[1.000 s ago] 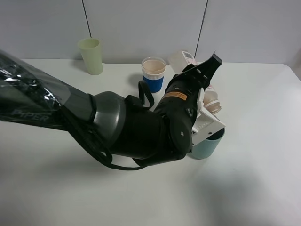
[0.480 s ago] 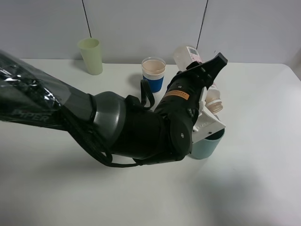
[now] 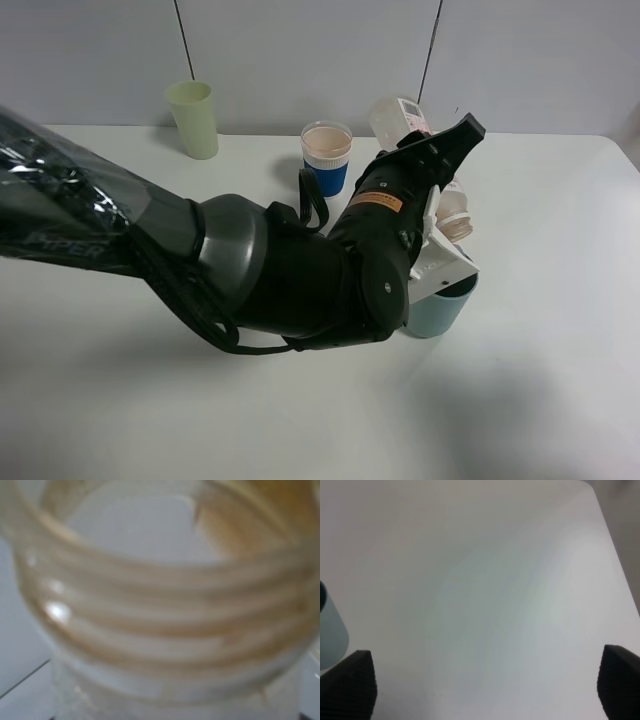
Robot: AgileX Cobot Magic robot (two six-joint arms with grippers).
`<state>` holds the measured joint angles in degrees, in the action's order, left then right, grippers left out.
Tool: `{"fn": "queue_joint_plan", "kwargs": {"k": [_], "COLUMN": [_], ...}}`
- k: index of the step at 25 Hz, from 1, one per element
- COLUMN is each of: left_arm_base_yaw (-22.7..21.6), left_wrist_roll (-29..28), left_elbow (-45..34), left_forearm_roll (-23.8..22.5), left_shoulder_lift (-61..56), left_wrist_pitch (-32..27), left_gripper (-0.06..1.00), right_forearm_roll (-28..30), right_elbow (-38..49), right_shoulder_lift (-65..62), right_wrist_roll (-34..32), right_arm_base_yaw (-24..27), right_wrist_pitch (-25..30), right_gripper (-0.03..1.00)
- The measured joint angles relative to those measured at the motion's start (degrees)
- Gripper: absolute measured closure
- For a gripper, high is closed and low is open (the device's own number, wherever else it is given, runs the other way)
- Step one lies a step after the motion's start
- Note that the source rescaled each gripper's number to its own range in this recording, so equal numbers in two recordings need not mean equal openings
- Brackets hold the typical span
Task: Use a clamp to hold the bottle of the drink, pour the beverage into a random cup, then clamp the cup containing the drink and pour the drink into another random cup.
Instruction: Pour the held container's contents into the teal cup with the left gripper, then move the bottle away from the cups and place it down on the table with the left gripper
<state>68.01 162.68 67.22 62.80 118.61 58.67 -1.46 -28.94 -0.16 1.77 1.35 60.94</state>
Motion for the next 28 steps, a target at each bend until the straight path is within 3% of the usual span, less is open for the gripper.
{"fn": "queue_joint_plan", "kwargs": {"k": [6,21,28], "left_arm_base_yaw": [0.0,-0.15,-2.47], "left_wrist_roll": [-4.11,-25.2,-34.6], "left_elbow": [0.0,0.0,-0.12], "left_forearm_roll": [0.37,6.95,7.54], "left_shoulder_lift": [0.0,-2.8,-7.27], "left_wrist_pitch": [-0.54,-11.12,-14.68], "left_gripper": [0.94,0.94,0.94], "right_forearm_roll": [0.0,0.0,0.0], "right_elbow": [0.0,0.0,0.0], "right_shoulder_lift": [0.0,0.0,0.0], "right_wrist_roll": [0.0,0.0,0.0], "right_arm_base_yaw": [0.0,0.0,0.0], "right_wrist_pitch": [0.0,0.0,0.0], "right_gripper": [0.33,0.33,0.33]}}
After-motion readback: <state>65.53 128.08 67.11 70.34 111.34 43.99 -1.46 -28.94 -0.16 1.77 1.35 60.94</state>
